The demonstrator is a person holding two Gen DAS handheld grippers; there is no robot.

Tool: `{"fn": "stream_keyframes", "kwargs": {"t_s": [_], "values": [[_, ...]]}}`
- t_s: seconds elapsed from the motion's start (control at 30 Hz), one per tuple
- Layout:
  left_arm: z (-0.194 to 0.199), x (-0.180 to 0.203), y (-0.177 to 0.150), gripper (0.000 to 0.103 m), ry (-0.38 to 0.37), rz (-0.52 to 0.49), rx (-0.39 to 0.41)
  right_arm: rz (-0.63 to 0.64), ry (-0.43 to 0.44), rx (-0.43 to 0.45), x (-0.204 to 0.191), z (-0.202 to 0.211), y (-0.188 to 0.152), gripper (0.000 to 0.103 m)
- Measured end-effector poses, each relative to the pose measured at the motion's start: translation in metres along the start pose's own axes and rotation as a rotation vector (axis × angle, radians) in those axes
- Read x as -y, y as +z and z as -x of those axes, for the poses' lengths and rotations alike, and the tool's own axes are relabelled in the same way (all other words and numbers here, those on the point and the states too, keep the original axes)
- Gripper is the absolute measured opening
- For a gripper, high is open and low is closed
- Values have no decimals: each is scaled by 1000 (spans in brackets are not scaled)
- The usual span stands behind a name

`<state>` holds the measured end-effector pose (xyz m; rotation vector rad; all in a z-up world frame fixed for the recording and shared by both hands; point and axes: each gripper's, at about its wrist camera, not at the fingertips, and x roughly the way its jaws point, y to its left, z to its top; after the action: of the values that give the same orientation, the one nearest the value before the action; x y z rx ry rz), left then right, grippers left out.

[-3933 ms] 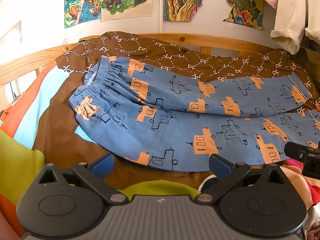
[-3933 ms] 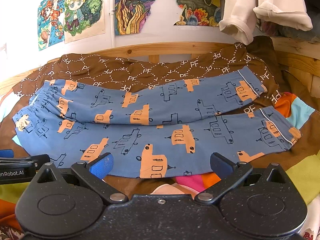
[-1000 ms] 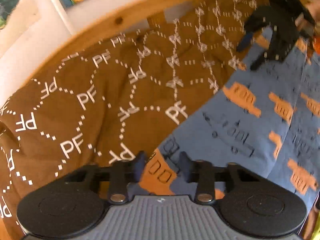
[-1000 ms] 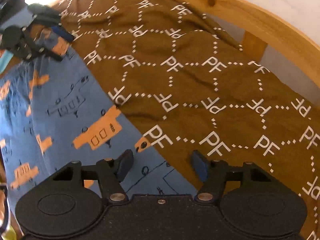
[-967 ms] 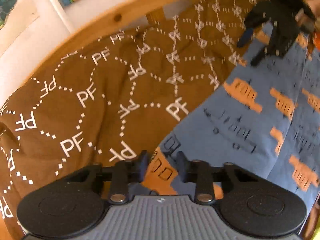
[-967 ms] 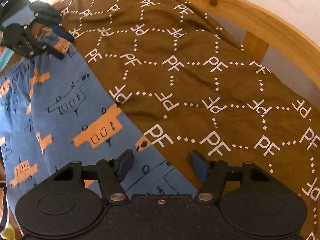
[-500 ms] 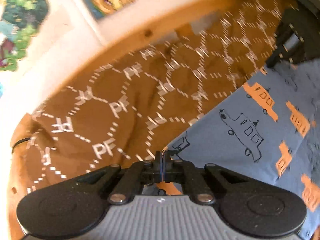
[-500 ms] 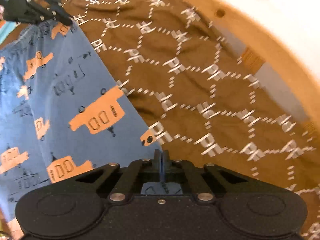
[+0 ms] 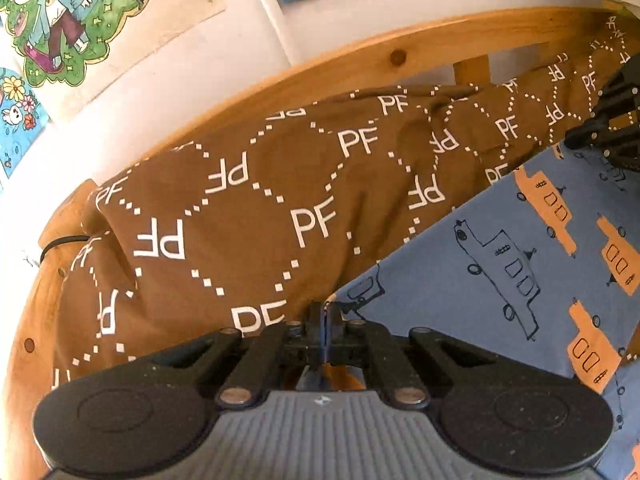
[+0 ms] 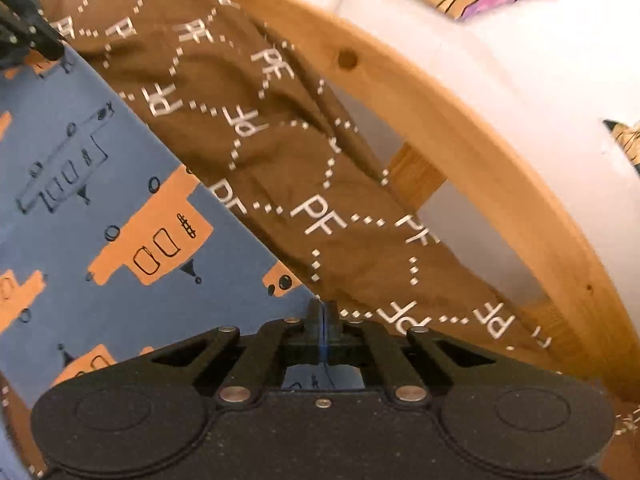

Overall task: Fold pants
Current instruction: 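Move both tools to the pant leg hems and close on them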

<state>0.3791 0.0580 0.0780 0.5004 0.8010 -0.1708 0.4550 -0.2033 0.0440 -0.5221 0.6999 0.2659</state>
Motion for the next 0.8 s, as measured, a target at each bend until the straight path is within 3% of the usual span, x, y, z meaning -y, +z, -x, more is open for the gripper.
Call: {"fn": "stream_keyframes", "kwargs": {"t_s": [0.1,0.13,0.17,0.23,0.3,0.37,0.43,0.6,0.8], "values": [[0,-2,1,7,-36,-11,-2,-9,-6,-10,-3,-7,-1,0],[0,-6,4,13,-58,-10,2,-18,-13,-8,-2,-7,-1,8],[1,-11,5,21,-79,-2,1,-37,1,2,2,-4,0,24],[8,-21,6,56,-125,33,6,-98,35,32,14,4,1,46],[16,-32,7,69,-147,53,31,-135,74,72,21,13,4,53],[22,-41,8,69,-168,41,55,-138,132,94,22,18,9,61],[27,-46,9,73,-196,21,59,-113,186,105,19,20,14,62],[27,-39,4,71,-216,-51,20,-33,256,70,1,5,27,62],[12,-22,0,23,-162,-106,-64,-66,337,-26,-3,-19,29,61]]}}
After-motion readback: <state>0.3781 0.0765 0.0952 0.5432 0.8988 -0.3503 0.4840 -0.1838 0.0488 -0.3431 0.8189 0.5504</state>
